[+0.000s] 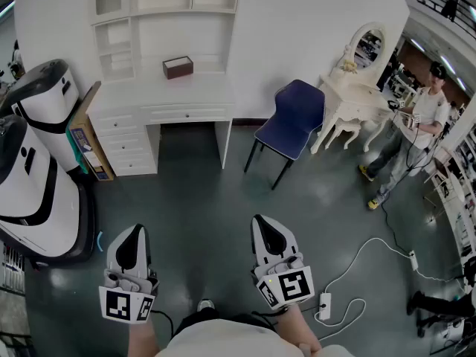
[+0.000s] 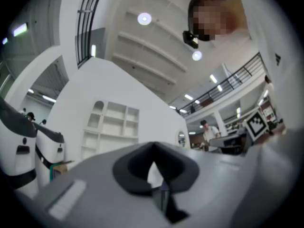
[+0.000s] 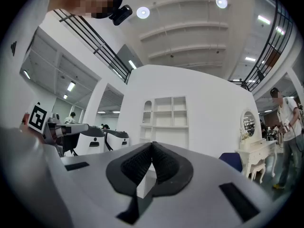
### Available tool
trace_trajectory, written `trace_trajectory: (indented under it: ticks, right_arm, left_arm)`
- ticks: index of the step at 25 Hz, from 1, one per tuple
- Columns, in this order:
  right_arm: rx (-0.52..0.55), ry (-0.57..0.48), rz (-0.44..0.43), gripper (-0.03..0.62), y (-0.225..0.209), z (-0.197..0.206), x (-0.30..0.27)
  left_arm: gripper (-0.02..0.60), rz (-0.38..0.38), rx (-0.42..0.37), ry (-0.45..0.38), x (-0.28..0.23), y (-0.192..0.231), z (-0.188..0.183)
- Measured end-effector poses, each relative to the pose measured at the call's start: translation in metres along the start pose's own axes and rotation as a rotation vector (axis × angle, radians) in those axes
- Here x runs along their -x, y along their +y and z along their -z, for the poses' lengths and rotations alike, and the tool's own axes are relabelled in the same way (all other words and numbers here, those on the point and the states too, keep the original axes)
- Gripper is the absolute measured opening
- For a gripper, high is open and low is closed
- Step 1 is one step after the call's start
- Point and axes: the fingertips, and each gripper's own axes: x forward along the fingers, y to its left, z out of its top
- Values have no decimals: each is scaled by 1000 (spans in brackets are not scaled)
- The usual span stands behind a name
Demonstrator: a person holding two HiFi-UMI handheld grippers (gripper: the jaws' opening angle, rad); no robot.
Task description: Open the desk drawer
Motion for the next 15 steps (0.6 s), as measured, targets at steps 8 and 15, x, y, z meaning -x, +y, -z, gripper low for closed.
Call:
trace_trajectory:
  ticks: [8,15]
  right_arm:
    - [-4,-14,7,1,15,-2,-13]
    - [22,-12,27,0,23,-4,-21]
  left_arm:
    - [6,2,40,-29,2,22,-2]
    - [6,11,56,-38,-1,37,2]
